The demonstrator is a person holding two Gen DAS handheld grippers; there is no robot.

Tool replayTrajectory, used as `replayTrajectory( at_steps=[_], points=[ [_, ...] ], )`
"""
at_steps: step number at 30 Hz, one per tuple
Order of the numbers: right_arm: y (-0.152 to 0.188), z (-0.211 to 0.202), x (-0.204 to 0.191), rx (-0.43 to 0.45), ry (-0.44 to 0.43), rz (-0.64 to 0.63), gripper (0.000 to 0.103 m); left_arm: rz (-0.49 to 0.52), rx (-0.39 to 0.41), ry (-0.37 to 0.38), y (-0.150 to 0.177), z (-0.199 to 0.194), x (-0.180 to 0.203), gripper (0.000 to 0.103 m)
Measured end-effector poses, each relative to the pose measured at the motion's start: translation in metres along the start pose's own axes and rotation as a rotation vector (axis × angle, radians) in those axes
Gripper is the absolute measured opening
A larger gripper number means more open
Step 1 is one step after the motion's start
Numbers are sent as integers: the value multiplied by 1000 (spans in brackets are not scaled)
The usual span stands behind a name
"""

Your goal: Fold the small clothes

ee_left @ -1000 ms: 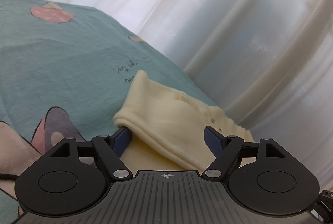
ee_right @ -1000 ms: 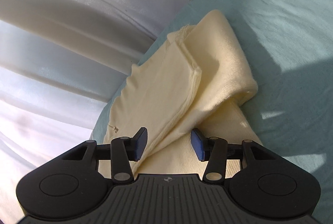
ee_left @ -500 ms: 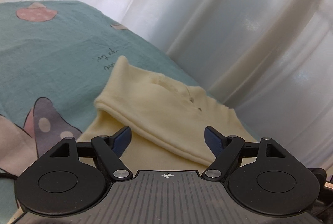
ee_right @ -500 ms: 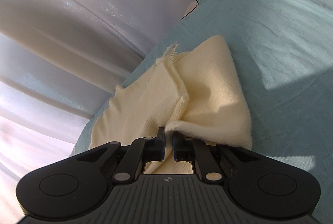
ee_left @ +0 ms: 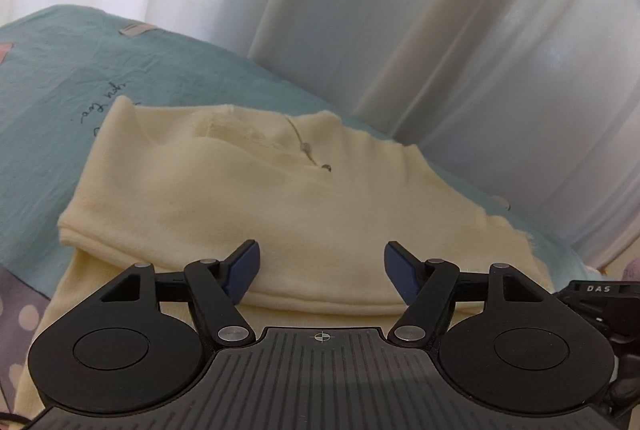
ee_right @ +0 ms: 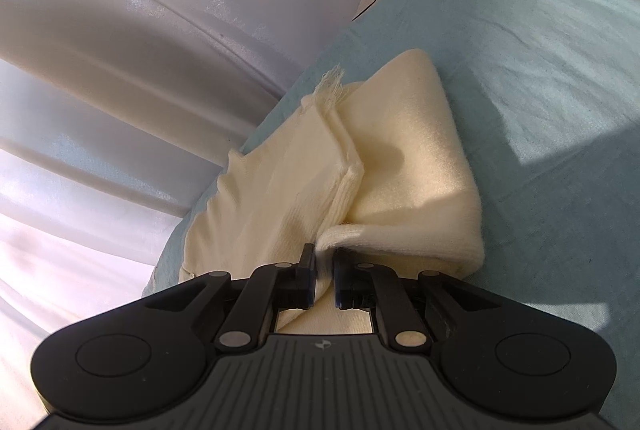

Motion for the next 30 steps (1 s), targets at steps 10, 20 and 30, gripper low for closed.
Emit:
replayTrajectory(
  at_steps=[10, 20, 30],
  points=[
    [-3, 9, -10, 10, 28, -67, 7, 186, 27, -90, -4, 29, 8, 61],
    [7, -14, -8, -105, 3, -71, 19, 210, 21, -66, -8, 29, 4, 66],
    [-11, -37, -27, 0, 104, -294, 27, 4, 3, -94, -18, -1, -31, 73]
  ],
)
Point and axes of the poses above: each gripper's, at about its wrist camera, not at the fingertips, and z roughly the way its jaws point, x to its right, y to its underside, the point moved 5 cm from there along z, roughly the way its jaws point, and after that the axes turned 10 degrees about -z, right-handed, at the moved point
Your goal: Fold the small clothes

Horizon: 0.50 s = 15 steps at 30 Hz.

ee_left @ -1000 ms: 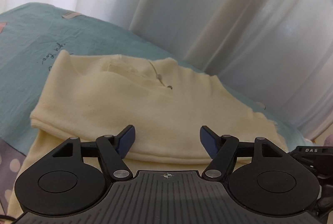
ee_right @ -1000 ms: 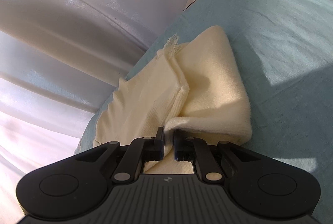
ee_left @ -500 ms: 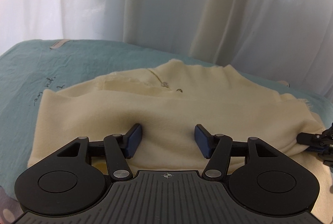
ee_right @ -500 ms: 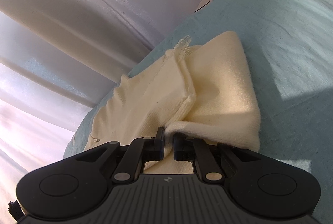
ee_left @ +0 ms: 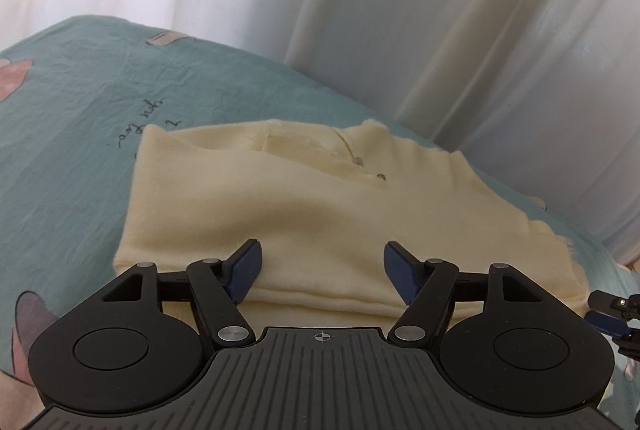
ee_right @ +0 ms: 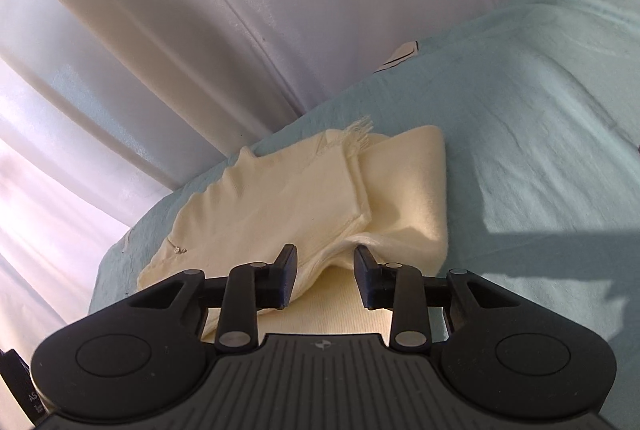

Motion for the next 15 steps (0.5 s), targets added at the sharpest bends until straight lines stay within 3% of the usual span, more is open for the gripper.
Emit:
replayTrajectory(
  at_steps=[3, 4, 10, 12, 15],
  points=[
    [5, 16, -11, -38, 92, -128, 24, 54, 8, -37, -2, 9, 1, 73],
    [7, 21, -13, -50, 123, -164, 19, 86, 9, -52, -2, 11, 2, 73],
    [11, 31, -22, -8, 211, -352, 16, 185, 34, -100, 0, 19, 6, 73],
    [11, 32, -20, 1, 207, -367, 17, 203, 40, -107, 0, 21, 8, 73],
    [9, 29, -17, -7, 145, -341, 28, 209, 38, -111, -1, 21, 8, 74]
  ],
)
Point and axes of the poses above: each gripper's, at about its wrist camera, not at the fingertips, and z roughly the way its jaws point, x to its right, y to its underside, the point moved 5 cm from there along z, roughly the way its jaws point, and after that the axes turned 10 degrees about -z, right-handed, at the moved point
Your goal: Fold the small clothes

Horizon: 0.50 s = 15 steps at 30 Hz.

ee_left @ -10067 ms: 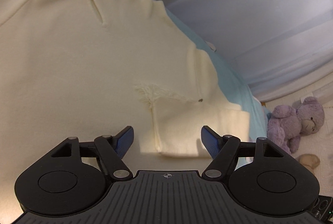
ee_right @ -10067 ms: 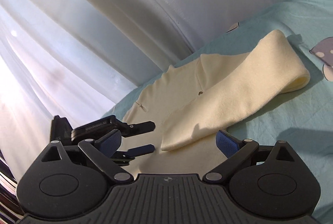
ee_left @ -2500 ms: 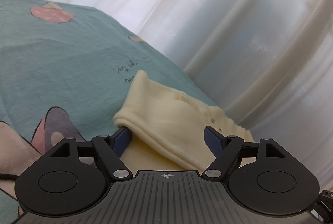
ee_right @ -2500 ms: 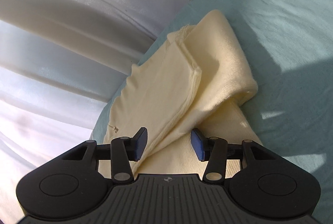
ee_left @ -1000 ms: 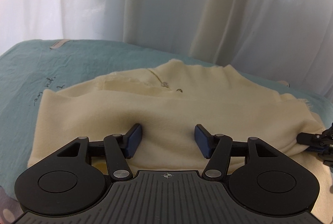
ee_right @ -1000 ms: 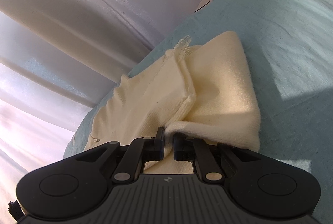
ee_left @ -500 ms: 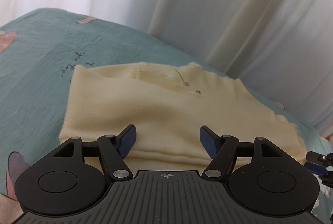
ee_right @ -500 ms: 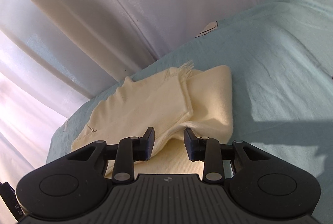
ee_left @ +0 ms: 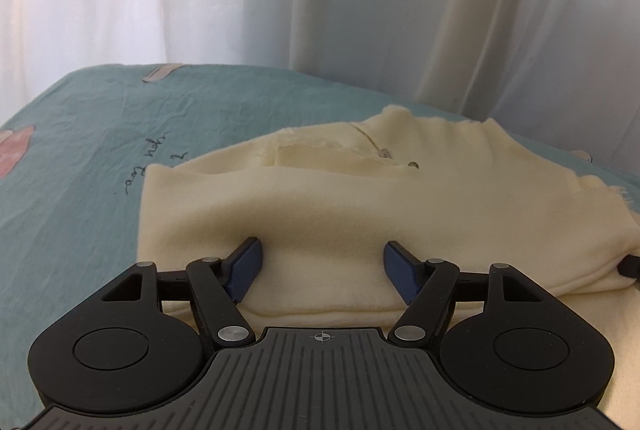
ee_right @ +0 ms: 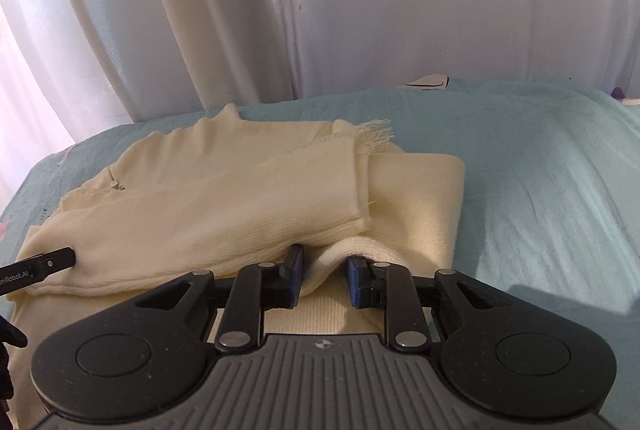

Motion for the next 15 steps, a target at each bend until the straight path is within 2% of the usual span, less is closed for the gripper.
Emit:
replayTrajectory(
  at_steps=[2, 3, 4, 6, 10, 12, 15],
  points=[
    [4, -11, 3, 2, -56, 51, 40, -17, -11, -7, 0, -6, -3, 73],
    [8, -20, 4, 11, -94, 67, 55, -43, -16, -15, 0, -13, -6, 73],
    [13, -29, 3, 15, -131, 73, 65, -65, -22, -24, 1, -20, -10, 73],
    [29, -49, -2, 3, -192, 82, 72, -75, -14, -23, 5, -40, -18, 75],
    [79, -87, -16, -91, -306, 84, 72, -65, -12, -19, 31, -97, -37, 79],
    [99, -113, -20, -117, -312, 39, 72, -40, -38, -27, 48, -124, -47, 79],
    [128, -145, -16, -163, -326, 63, 72, -17, -40, -93, 66, -165, -66, 79]
  ],
)
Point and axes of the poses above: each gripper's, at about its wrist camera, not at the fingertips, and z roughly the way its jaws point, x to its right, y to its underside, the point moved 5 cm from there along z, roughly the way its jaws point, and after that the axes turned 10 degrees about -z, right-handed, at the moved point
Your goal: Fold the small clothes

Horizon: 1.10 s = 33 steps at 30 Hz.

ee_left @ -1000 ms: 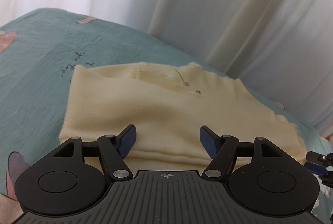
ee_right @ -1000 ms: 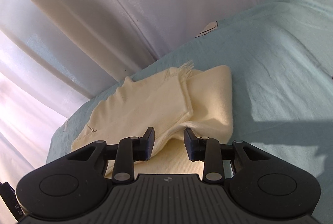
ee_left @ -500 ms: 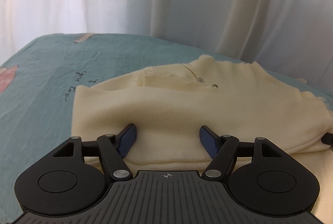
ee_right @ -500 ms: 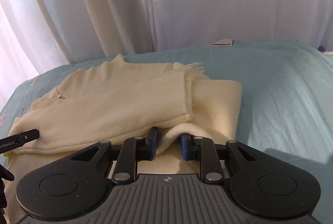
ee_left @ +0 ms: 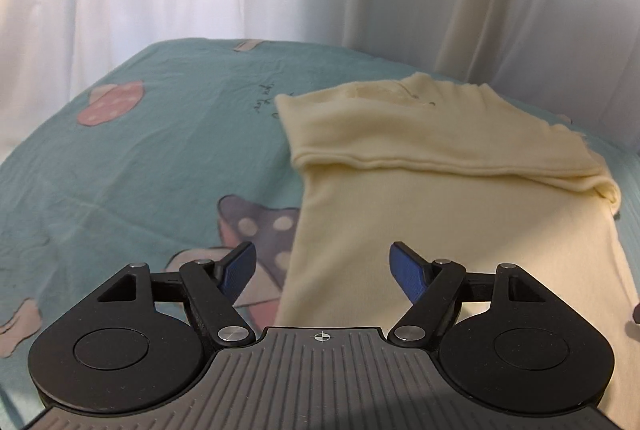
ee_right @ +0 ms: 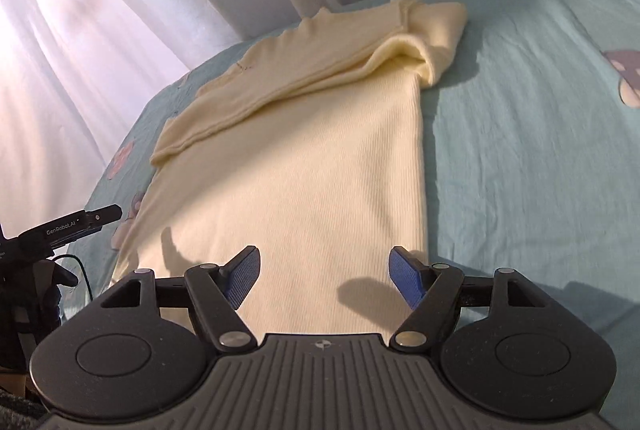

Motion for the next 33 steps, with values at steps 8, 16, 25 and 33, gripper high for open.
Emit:
replayTrajectory(
  at_steps=[8, 16, 25, 33],
  points=[
    [56, -38, -12, -93, -26, 49, 65, -58, -83, -38, 29, -67, -42, 80],
    [79, -62, 3, -149, -43, 157, 43, 91, -221, 50, 71, -77, -25, 78],
    [78, -66, 7, -148, -25, 146, 42, 91, -318, 47, 86, -70, -34, 74],
    [76, -62, 16, -164, -8, 161, 43, 162, -306, 65, 81, -65, -24, 63]
  ],
)
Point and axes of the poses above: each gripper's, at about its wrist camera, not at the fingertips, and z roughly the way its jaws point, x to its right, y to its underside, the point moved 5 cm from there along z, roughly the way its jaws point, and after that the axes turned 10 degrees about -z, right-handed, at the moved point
